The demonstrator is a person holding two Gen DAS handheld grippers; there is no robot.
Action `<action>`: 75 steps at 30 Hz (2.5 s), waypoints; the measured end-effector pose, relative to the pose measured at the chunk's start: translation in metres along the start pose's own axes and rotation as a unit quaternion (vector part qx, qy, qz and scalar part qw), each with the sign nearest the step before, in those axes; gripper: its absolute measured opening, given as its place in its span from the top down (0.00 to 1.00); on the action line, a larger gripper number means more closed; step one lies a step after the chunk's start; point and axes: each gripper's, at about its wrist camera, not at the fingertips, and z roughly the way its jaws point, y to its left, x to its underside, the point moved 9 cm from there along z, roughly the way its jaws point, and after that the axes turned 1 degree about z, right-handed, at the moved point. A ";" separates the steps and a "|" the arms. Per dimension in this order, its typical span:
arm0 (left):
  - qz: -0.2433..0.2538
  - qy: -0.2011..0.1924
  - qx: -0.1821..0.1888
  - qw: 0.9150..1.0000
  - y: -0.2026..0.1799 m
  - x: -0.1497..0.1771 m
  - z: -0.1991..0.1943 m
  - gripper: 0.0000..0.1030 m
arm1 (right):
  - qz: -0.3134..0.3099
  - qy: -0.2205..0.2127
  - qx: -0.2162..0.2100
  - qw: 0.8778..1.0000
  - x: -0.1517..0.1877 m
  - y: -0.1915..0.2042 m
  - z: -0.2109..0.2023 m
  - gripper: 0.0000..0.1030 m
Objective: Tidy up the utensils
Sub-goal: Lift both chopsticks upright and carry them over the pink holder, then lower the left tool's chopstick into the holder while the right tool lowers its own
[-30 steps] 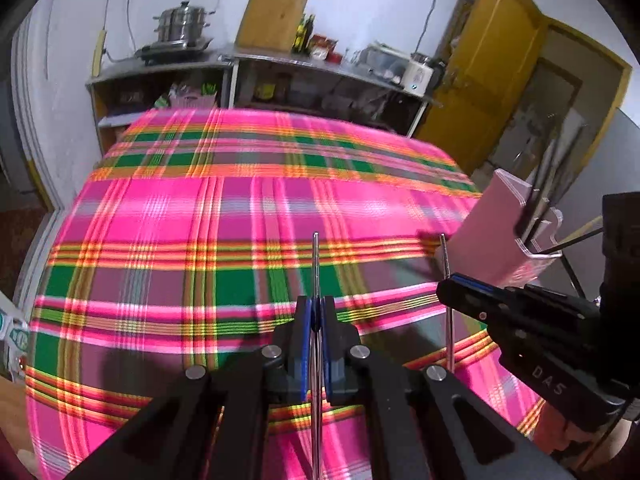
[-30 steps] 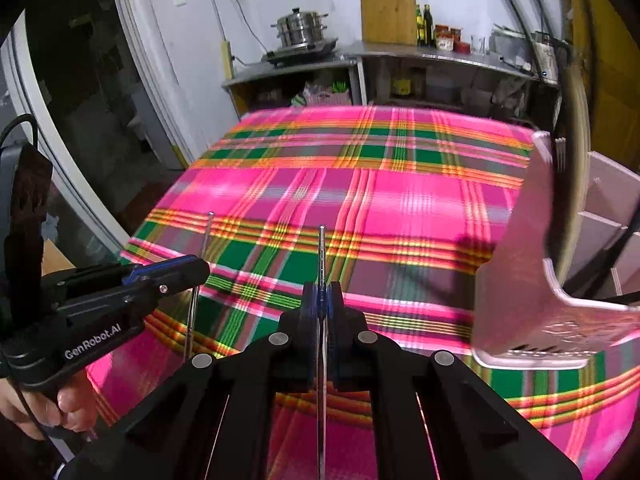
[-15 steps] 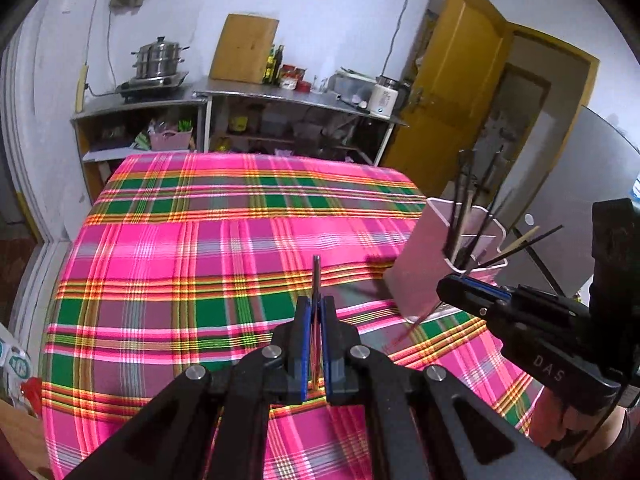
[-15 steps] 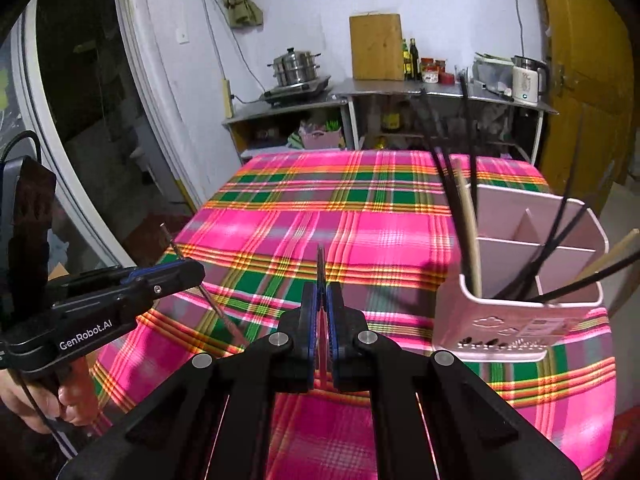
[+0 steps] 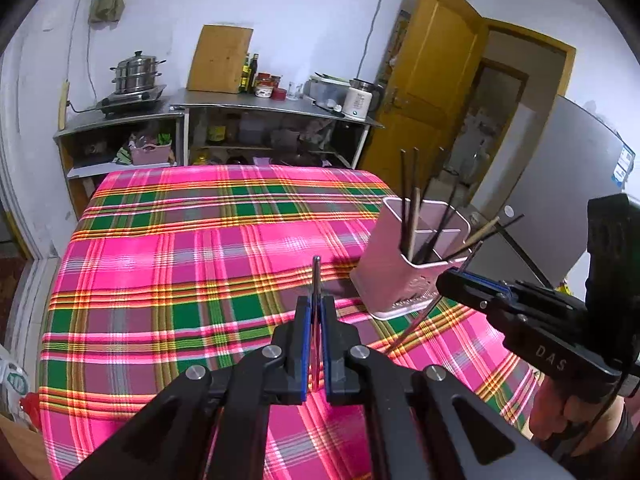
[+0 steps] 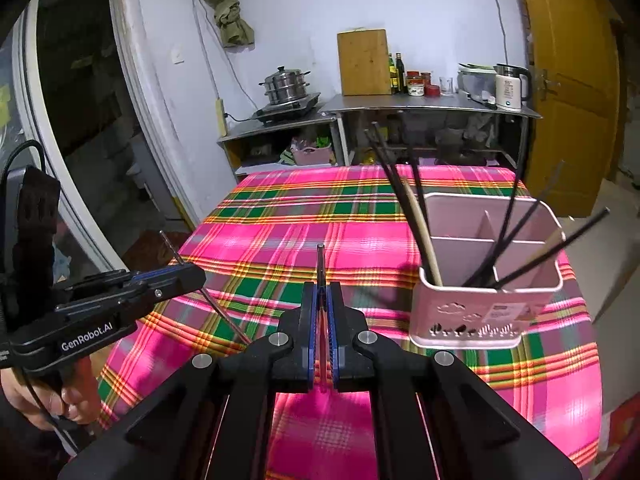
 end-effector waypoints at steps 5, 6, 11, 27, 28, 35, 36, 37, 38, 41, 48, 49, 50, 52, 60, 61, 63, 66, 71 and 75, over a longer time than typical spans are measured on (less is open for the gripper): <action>0.013 0.007 0.009 1.000 -0.020 0.009 0.004 0.96 | 0.007 -0.001 0.007 1.000 0.006 -0.008 -0.009 0.95; 0.015 0.008 0.011 1.000 -0.023 0.011 0.005 0.96 | 0.009 -0.001 0.009 1.000 0.008 -0.011 -0.011 0.95; 0.023 0.012 0.021 0.999 -0.036 0.012 0.009 0.96 | 0.018 -0.003 0.018 1.000 0.012 -0.021 -0.019 0.95; 0.036 0.025 0.059 0.997 -0.074 -0.003 0.033 0.96 | 0.044 -0.015 0.042 0.998 0.009 -0.053 -0.038 0.95; 0.036 0.023 0.063 0.997 -0.077 -0.007 0.033 0.96 | 0.045 -0.017 0.044 0.998 0.007 -0.056 -0.039 0.95; 0.048 0.005 0.081 0.996 -0.099 -0.046 0.036 0.96 | 0.052 -0.040 0.054 0.996 -0.016 -0.073 -0.054 0.95; 0.050 0.002 0.082 0.995 -0.101 -0.051 0.036 0.96 | 0.052 -0.044 0.055 0.996 -0.022 -0.075 -0.056 0.95; 0.051 -0.001 0.084 0.995 -0.104 -0.058 0.037 0.96 | 0.052 -0.048 0.056 0.996 -0.026 -0.078 -0.058 0.95; 0.053 -0.004 0.086 0.995 -0.107 -0.064 0.037 0.96 | 0.052 -0.053 0.057 0.996 -0.031 -0.079 -0.061 0.95; 0.059 -0.014 0.086 0.994 -0.116 -0.083 0.039 0.96 | 0.052 -0.069 0.062 0.994 -0.048 -0.085 -0.068 0.95; 0.065 -0.038 0.088 0.993 -0.126 -0.122 0.042 0.96 | 0.056 -0.103 0.071 0.991 -0.084 -0.101 -0.079 0.95; 0.064 -0.040 0.089 0.993 -0.127 -0.126 0.043 0.96 | 0.058 -0.107 0.072 0.990 -0.089 -0.103 -0.080 0.95; 0.064 -0.042 0.089 0.993 -0.128 -0.130 0.045 0.96 | 0.059 -0.110 0.073 0.990 -0.093 -0.104 -0.080 0.95; 0.066 -0.044 0.088 0.993 -0.129 -0.134 0.047 0.96 | 0.062 -0.116 0.072 0.989 -0.101 -0.109 -0.079 0.95; 0.071 -0.033 0.083 0.993 -0.128 -0.126 0.078 0.96 | 0.071 -0.104 0.079 0.989 -0.094 -0.122 -0.052 0.95; 0.072 -0.030 0.082 0.994 -0.127 -0.123 0.083 0.96 | 0.071 -0.102 0.080 0.989 -0.092 -0.123 -0.048 0.95; 0.075 -0.025 0.079 0.994 -0.126 -0.117 0.092 0.96 | 0.073 -0.095 0.083 0.989 -0.088 -0.126 -0.039 0.95; 0.078 -0.017 0.080 0.994 -0.126 -0.108 0.103 0.96 | 0.076 -0.086 0.084 0.990 -0.080 -0.131 -0.028 0.95; 0.082 -0.002 0.075 0.994 -0.122 -0.093 0.120 0.96 | 0.070 -0.076 0.087 0.991 -0.073 -0.129 -0.013 0.95; 0.080 0.008 0.075 0.994 -0.118 -0.085 0.129 0.95 | 0.063 -0.061 0.089 0.992 -0.065 -0.130 -0.001 0.95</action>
